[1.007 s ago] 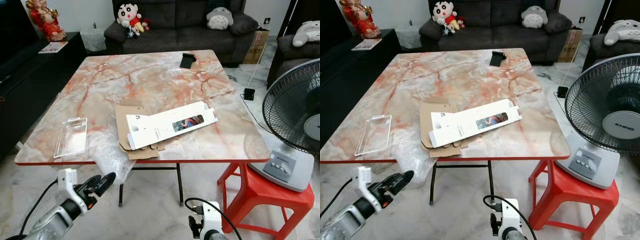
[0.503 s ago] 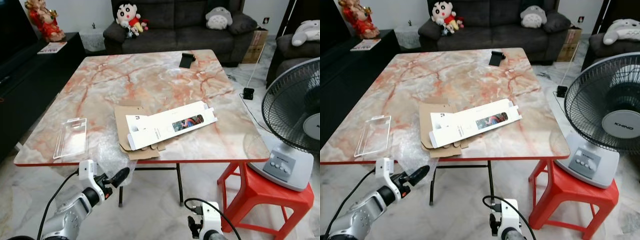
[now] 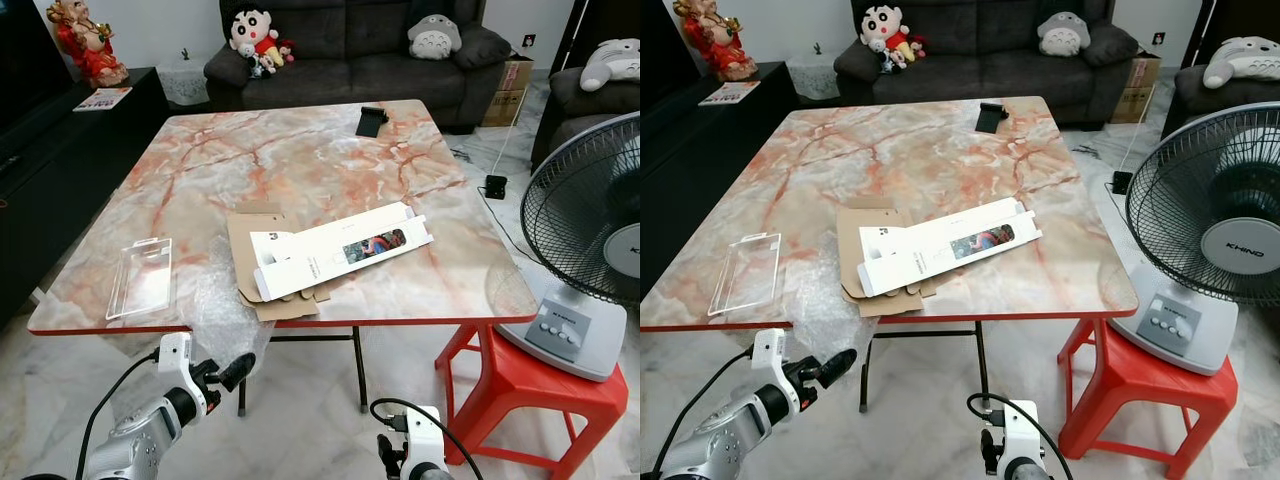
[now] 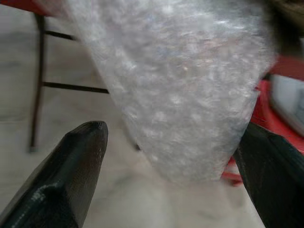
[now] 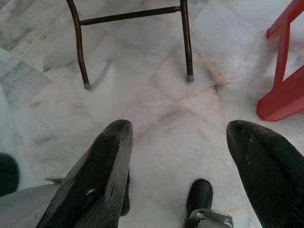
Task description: Picking trash to rubbish bin
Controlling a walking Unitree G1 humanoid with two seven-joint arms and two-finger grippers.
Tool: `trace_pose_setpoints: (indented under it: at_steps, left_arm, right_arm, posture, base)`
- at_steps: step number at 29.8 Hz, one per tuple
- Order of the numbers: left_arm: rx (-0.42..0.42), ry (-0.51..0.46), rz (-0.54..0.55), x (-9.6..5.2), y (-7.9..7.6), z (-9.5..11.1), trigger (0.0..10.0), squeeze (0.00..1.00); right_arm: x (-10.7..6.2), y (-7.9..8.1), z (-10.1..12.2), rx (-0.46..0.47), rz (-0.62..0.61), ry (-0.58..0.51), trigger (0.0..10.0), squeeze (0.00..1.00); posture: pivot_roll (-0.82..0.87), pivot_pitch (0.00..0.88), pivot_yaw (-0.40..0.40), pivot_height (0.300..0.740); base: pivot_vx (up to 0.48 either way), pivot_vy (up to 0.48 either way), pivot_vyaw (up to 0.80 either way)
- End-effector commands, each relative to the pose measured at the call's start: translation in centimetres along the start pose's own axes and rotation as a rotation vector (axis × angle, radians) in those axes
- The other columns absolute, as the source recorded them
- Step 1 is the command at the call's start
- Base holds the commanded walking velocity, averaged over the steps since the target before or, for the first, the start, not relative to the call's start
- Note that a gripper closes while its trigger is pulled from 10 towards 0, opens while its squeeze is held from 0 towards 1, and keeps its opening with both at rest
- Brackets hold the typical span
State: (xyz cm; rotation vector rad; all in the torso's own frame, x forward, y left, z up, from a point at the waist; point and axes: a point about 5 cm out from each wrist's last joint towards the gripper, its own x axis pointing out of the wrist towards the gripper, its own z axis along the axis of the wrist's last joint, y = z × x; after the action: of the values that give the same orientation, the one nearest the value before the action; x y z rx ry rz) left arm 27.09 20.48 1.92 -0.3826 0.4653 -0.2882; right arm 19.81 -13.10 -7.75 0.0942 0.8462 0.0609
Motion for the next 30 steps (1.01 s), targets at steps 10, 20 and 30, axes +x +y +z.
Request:
trace_pose_setpoints:
  at_steps: [10, 20, 30]
  left_arm:
    - [-0.006, -0.101, 0.064, 0.5, 0.4, 1.3, 0.0, 0.00]
    - [0.006, -0.109, 0.004, 0.6, -0.2, 1.2, 0.0, 0.00]
    - [0.057, -0.165, 0.037, 0.2, 0.3, 2.4, 0.0, 0.00]
  right_arm:
    - [0.0, 0.3, 0.1, -0.013, 0.003, -0.006, 10.0, 0.00]
    - [0.0, 0.3, -0.2, -0.017, 0.006, 0.001, 10.0, 0.00]
    - [0.0, 0.6, -0.2, -0.022, 0.013, 0.000, 10.0, 0.00]
  posture:
    - [0.02, 0.000, 0.086, 0.740]
    - [0.02, 0.000, 0.089, 0.740]
    - [0.02, 0.000, 0.089, 0.740]
  base:
    - [0.000, 0.000, 0.00]
    - [0.000, 0.000, 0.00]
    - [0.000, 0.000, 0.00]
